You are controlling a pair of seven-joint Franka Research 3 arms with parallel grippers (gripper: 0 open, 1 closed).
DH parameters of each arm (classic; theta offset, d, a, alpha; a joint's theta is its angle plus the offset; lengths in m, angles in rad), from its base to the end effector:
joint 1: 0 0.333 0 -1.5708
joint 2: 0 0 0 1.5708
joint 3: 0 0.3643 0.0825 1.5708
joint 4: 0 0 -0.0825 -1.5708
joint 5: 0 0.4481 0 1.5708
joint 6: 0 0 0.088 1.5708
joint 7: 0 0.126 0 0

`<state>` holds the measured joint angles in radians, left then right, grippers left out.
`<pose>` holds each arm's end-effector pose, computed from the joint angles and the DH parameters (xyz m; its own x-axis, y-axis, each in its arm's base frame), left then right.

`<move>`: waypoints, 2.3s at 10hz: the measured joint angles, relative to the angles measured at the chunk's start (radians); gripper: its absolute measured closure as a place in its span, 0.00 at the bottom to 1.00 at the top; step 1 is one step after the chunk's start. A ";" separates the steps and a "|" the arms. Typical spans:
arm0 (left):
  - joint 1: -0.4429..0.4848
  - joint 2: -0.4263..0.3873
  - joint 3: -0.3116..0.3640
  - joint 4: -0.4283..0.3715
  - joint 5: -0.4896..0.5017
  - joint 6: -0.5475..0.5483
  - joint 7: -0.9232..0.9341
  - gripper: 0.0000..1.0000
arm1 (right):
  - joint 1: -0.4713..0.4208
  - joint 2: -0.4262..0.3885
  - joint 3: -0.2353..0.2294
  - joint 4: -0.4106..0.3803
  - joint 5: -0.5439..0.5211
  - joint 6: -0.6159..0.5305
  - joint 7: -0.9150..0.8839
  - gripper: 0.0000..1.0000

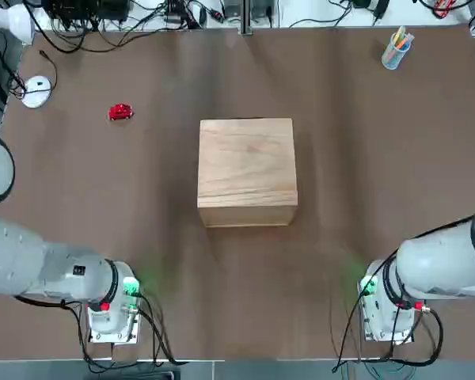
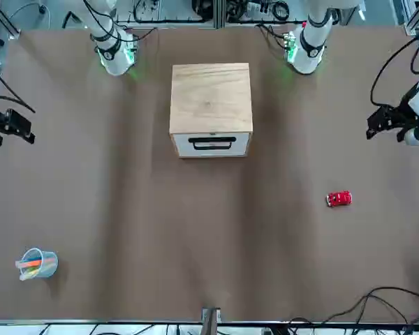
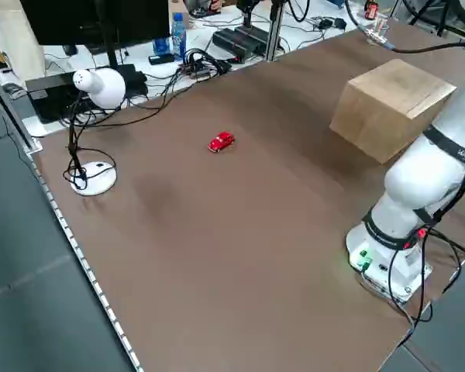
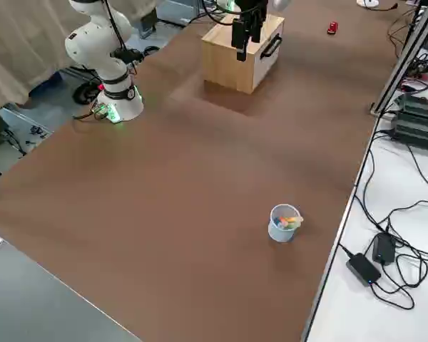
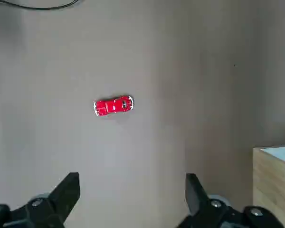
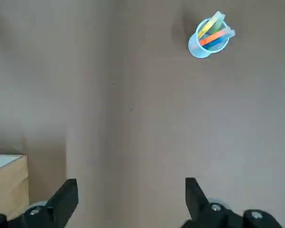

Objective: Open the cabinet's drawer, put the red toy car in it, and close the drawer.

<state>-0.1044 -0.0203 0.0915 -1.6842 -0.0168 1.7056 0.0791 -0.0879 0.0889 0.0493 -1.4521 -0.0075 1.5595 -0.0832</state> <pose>0.6220 -0.0094 0.6171 0.9951 -0.0895 0.0429 -0.0903 -0.9958 0.0152 0.6497 -0.0276 0.6601 0.9989 0.0442 0.0183 0.0442 -0.9990 0.0046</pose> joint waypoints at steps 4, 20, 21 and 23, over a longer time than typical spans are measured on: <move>0.000 0.000 0.001 0.010 0.000 0.003 0.002 0.02 | 0.001 0.000 0.000 0.000 0.000 0.000 0.000 0.00; -0.016 0.075 -0.382 -0.021 -0.001 0.002 -0.191 0.99 | 0.241 0.565 0.016 0.060 1.006 0.115 -0.389 0.00; -0.017 0.093 -0.431 -0.021 -0.001 0.012 -0.200 0.99 | 0.241 0.590 0.016 0.067 1.073 0.067 -0.428 0.00; -0.020 0.138 -0.515 -0.020 -0.001 0.068 -0.211 0.99 | 0.245 0.651 0.018 0.103 1.180 -0.027 -0.473 0.00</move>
<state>-0.1245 0.1177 -0.4231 -1.7047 -0.0174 1.7740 -0.1316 0.1570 0.7399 0.0675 -1.3493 1.1725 1.5323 -0.5561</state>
